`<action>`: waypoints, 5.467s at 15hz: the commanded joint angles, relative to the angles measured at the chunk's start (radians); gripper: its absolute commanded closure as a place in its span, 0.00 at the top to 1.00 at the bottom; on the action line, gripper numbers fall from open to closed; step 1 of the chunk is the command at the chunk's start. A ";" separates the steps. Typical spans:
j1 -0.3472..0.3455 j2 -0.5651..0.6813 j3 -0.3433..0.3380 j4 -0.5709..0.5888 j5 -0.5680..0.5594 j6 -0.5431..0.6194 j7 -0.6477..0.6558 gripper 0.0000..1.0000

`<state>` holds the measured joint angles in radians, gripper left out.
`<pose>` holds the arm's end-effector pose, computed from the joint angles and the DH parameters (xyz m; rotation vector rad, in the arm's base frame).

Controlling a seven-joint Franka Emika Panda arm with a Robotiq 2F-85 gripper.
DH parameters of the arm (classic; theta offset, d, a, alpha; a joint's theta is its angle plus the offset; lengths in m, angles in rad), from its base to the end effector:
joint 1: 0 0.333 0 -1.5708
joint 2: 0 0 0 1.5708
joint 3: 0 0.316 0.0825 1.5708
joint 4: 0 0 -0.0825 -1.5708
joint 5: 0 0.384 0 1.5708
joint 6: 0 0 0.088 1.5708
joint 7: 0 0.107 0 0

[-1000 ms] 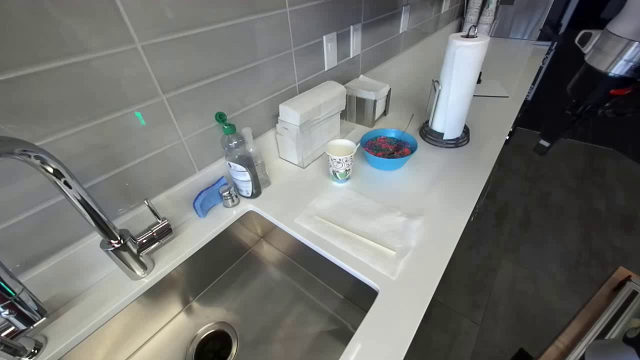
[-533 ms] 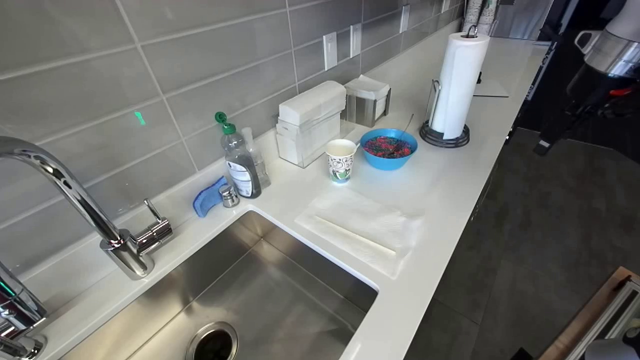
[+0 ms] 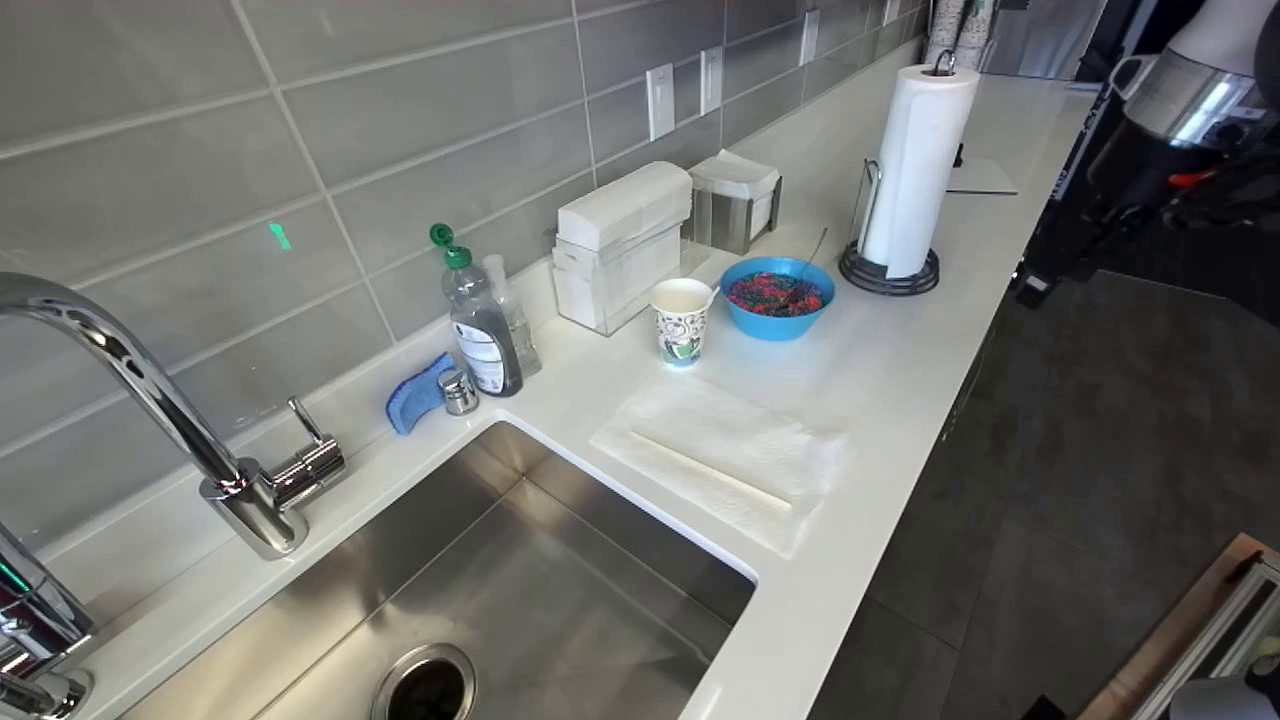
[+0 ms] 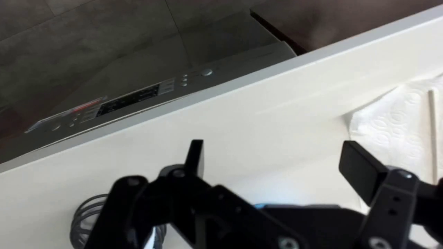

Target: Pick up the white knife, then place it on the paper towel

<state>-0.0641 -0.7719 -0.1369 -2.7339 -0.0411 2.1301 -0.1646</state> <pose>0.3239 -0.0666 0.4538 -3.0991 -0.0205 -0.2664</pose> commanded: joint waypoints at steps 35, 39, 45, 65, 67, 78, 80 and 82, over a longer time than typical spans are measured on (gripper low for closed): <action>0.130 0.771 0.226 0.571 0.456 0.324 0.755 1.00; 0.137 0.828 0.223 0.610 0.441 0.337 0.797 0.90; 0.143 0.885 0.217 0.638 0.444 0.395 0.819 0.34; 0.168 0.937 0.215 0.657 0.406 0.423 0.821 0.01; 0.172 0.933 0.216 0.656 0.392 0.423 0.818 0.01; 0.194 0.830 0.220 0.609 0.296 0.400 0.905 0.01; 0.194 0.795 0.223 0.593 0.299 0.399 0.927 0.01; 0.193 0.747 0.228 0.564 0.305 0.396 0.956 0.01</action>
<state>0.1246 0.0602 0.0868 -2.1028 0.2772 2.5291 0.7268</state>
